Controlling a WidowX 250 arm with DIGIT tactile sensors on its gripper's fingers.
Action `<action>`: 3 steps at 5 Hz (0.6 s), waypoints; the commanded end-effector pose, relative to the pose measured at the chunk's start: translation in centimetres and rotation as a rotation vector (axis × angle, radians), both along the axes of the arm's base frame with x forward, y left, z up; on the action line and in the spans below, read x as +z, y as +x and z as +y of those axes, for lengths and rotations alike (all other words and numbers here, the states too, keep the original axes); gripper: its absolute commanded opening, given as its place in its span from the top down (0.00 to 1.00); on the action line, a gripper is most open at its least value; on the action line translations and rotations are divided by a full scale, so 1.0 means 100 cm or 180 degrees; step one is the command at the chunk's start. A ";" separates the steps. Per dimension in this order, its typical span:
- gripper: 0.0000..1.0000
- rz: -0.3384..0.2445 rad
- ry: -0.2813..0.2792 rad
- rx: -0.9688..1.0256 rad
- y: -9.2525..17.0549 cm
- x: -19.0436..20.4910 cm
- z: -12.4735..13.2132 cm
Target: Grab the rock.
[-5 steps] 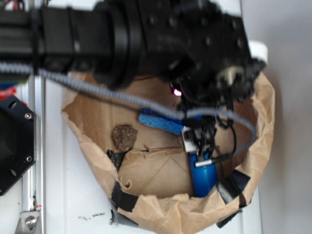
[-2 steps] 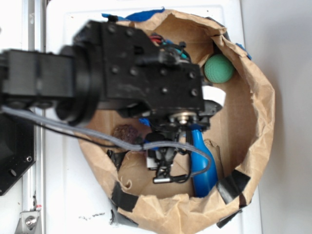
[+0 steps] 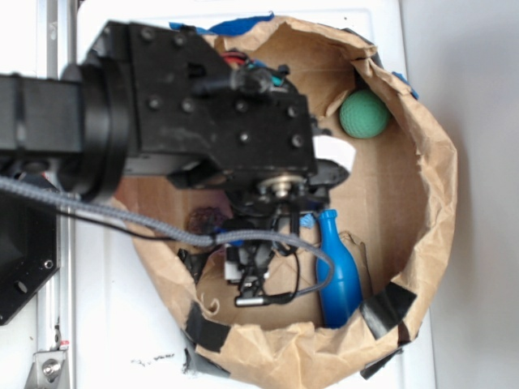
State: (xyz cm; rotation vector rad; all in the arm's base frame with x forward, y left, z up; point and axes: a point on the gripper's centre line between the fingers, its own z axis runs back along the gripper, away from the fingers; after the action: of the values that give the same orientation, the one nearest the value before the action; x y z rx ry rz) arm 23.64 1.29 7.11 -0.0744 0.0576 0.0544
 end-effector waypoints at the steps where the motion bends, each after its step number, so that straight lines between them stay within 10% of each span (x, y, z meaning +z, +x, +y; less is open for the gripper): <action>1: 0.00 -0.0150 0.0019 -0.0062 -0.009 0.005 0.000; 3: 0.00 -0.0214 0.0011 0.0036 -0.015 -0.006 -0.004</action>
State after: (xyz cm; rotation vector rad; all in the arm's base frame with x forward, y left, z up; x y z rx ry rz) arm 21.75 0.97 5.66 -0.0778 0.0316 0.0767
